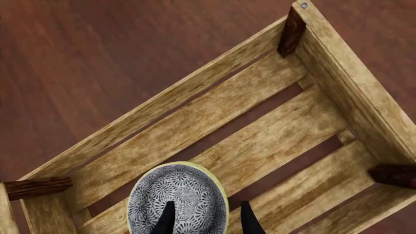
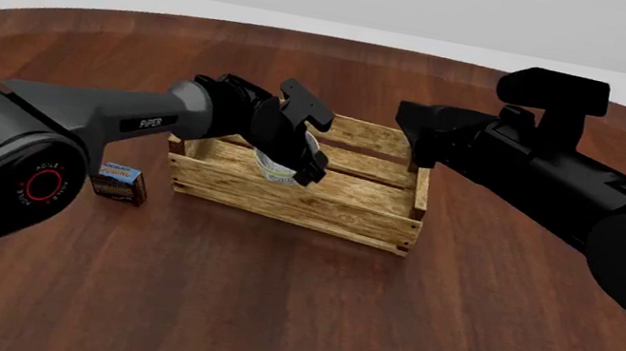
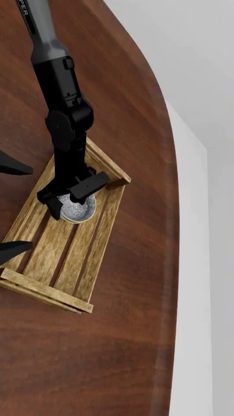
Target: Stack the right bowl on the left bowl and place them in the tray.
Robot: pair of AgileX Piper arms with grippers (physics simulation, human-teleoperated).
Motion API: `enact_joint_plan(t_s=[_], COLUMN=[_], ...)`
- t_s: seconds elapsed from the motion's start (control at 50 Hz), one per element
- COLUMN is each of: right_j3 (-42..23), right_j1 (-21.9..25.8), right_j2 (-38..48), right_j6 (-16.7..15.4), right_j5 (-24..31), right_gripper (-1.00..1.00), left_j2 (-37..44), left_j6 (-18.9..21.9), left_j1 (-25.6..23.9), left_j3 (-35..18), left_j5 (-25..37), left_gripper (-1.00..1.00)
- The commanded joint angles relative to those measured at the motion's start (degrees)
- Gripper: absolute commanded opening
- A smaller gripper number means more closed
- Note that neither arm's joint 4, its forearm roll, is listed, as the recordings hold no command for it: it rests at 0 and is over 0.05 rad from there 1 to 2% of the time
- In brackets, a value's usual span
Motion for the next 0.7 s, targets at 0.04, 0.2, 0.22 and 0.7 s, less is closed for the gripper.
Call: enact_joint_plan(t_s=[0.04, 0.2, 0.22, 0.7], right_j3=[0.0, 0.0, 0.0, -0.1], right_j1=[0.0, 0.0, 0.0, 0.0], right_j2=[0.2, 0.2, 0.3, 0.0], right_j6=[0.0, -0.1, -0.1, -0.4], right_j5=[-0.1, -0.2, -0.2, 0.1], right_gripper=[1.00, 1.00, 1.00, 1.00], left_j2=[-0.9, -6.0, -7.4, -32.7], left_j6=[-0.3, -1.2, -1.6, -5.8], left_j1=[-0.1, -1.0, -1.3, 1.1], left_j3=[0.5, 3.7, 4.3, 26.6], left_j5=[-0.3, -1.1, -1.0, -14.7], left_gripper=[1.00, 1.00, 1.00, 1.00])
